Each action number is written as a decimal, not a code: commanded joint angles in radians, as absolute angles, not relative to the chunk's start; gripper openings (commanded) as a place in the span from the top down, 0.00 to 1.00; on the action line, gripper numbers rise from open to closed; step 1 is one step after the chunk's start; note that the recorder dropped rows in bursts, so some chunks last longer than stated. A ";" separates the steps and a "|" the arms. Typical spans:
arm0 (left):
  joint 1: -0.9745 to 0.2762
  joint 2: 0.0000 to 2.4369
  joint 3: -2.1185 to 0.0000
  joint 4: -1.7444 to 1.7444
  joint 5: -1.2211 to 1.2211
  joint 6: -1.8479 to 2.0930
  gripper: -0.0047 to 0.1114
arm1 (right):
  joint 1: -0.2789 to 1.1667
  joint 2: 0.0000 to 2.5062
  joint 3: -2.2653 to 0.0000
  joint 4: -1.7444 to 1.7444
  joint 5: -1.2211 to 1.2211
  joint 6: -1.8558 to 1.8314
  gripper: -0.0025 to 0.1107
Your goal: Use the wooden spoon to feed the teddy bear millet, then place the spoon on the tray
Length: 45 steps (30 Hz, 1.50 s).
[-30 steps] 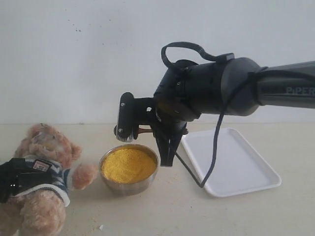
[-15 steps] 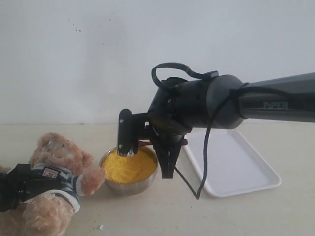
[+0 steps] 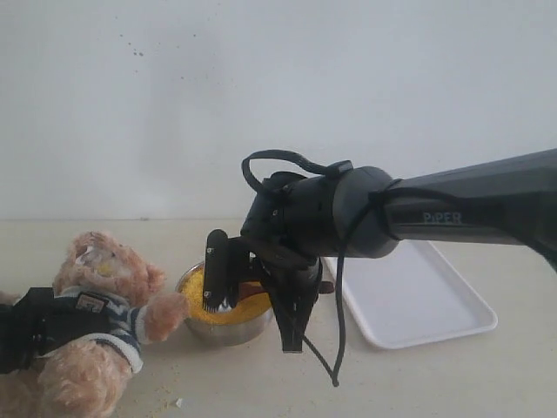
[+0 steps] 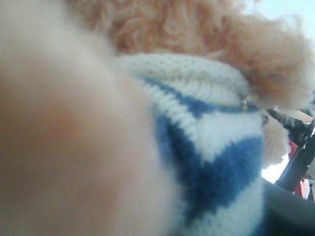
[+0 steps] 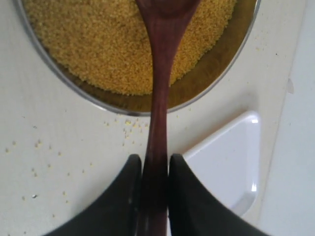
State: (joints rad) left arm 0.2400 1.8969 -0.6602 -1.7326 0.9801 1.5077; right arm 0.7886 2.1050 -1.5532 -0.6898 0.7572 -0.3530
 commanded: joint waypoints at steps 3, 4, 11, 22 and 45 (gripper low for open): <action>0.235 1.897 -0.665 -1.744 1.018 1.503 0.93 | 0.788 2.103 -1.559 -0.655 0.803 -0.280 0.98; 0.235 1.897 -0.665 -1.744 1.018 1.503 0.93 | 0.788 2.103 -1.559 -0.646 0.805 -0.280 0.98; 0.235 1.897 -0.665 -1.744 1.018 1.503 0.93 | 0.788 2.103 -1.559 -0.555 0.788 -0.290 0.98; 0.235 1.897 -0.665 -1.744 1.019 1.518 0.93 | 0.786 2.014 -1.559 -0.453 0.781 -0.275 0.98; 0.235 1.897 -0.638 -1.499 1.140 1.258 0.93 | 0.640 1.974 -1.559 0.008 0.799 -0.526 0.98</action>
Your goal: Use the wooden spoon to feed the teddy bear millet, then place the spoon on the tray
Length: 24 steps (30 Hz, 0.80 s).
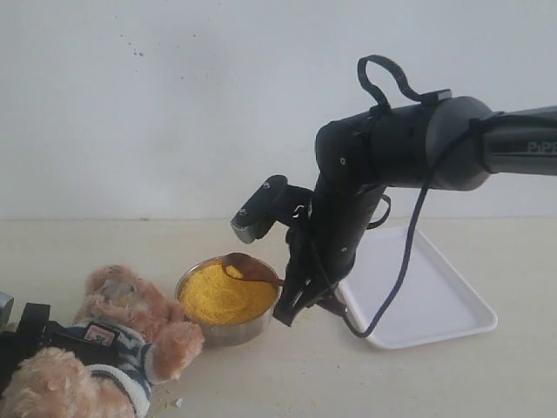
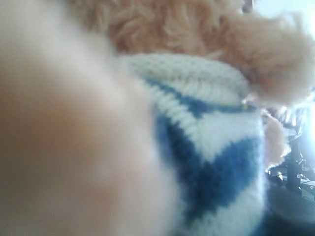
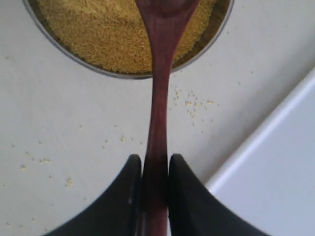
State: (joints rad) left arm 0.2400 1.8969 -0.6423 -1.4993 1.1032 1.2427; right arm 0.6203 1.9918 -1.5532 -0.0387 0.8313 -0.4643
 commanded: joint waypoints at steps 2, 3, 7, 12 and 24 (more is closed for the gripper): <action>0.235 1.897 -0.638 -1.499 1.140 1.258 0.93 | 0.662 1.974 -1.559 0.013 0.786 -0.534 0.98; 0.235 1.897 -0.638 -1.499 1.140 1.258 0.93 | 0.674 1.974 -1.559 0.013 0.783 -0.534 0.98; 0.235 1.897 -0.638 -1.499 1.125 1.258 0.93 | 0.720 1.974 -1.580 0.013 0.807 -0.534 0.98; 0.235 1.897 -0.638 -1.490 1.123 1.258 0.93 | 0.742 1.973 -1.653 0.053 0.846 -0.534 0.98; 0.235 1.897 -0.638 -1.499 1.123 1.258 0.93 | 0.862 1.973 -1.700 0.011 0.863 -0.587 0.98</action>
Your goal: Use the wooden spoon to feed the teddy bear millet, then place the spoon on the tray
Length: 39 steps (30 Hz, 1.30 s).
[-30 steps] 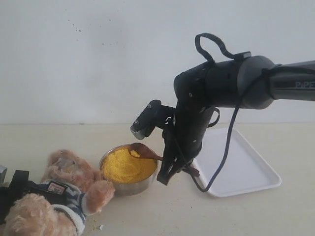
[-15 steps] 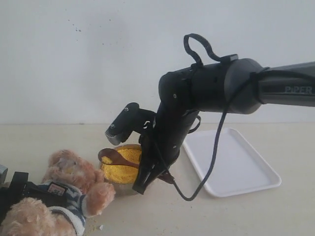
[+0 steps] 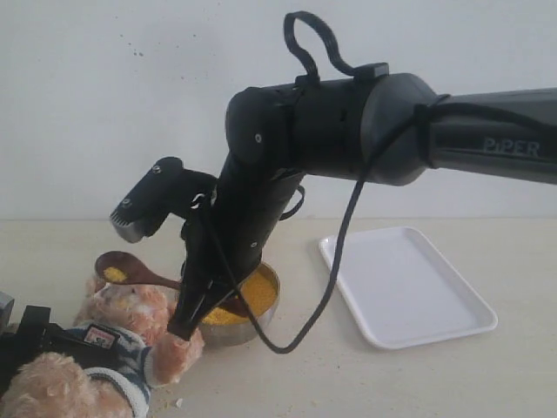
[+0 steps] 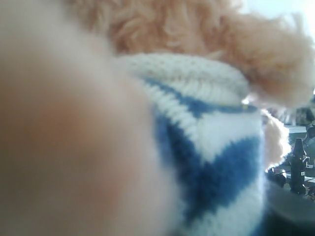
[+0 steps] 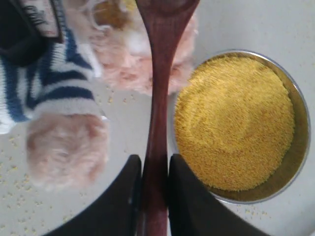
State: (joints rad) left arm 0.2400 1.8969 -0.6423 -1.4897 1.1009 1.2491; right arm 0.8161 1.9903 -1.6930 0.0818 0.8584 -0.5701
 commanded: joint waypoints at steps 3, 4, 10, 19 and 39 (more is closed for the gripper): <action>0.235 1.897 -0.638 -1.499 1.124 1.258 0.93 | 0.897 1.973 -1.700 -0.094 0.857 -0.558 0.98; 0.235 1.897 -0.638 -1.499 1.124 1.258 0.93 | 0.908 1.973 -1.700 -0.133 0.857 -0.543 0.98; 0.235 1.897 -0.638 -1.501 1.126 1.258 0.93 | 0.961 1.986 -1.697 -0.416 0.859 -0.398 0.98; 0.235 1.897 -0.638 -1.501 1.126 1.258 0.93 | 1.018 2.017 -1.697 -0.609 0.870 -0.339 0.98; 0.235 1.897 -0.638 -1.501 1.147 1.258 0.93 | 1.096 2.037 -1.697 -0.904 0.959 -0.181 0.98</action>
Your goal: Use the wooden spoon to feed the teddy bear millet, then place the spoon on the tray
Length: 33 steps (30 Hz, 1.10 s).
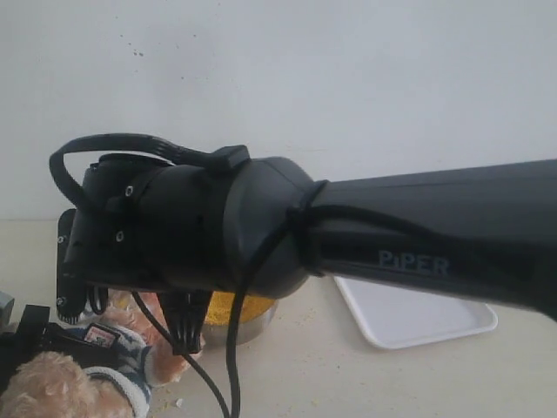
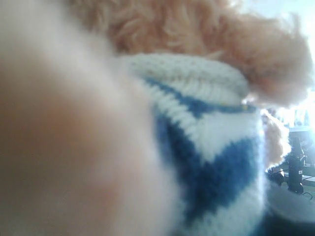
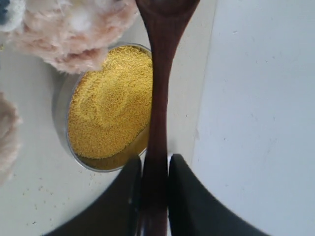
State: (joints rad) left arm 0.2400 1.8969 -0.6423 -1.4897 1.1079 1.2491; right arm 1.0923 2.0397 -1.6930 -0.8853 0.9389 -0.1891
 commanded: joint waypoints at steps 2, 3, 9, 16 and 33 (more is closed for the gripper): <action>0.235 1.897 -0.638 -1.503 1.147 1.258 0.93 | 1.104 2.037 -1.697 -0.907 0.959 -0.181 0.98; 0.235 1.897 -0.638 -1.505 1.147 1.258 0.93 | 1.107 2.037 -1.697 -0.918 0.959 -0.181 0.98; 0.235 1.897 -0.638 -1.505 1.147 1.258 0.93 | 1.138 2.037 -1.649 -1.121 0.950 -0.093 0.98; 0.235 1.897 -0.638 -1.510 1.147 1.258 0.93 | 1.139 2.037 -1.586 -1.142 0.951 -0.060 0.98; 0.235 1.897 -0.638 -1.512 1.147 1.258 0.93 | 1.128 1.948 -1.488 -1.237 0.885 0.358 0.98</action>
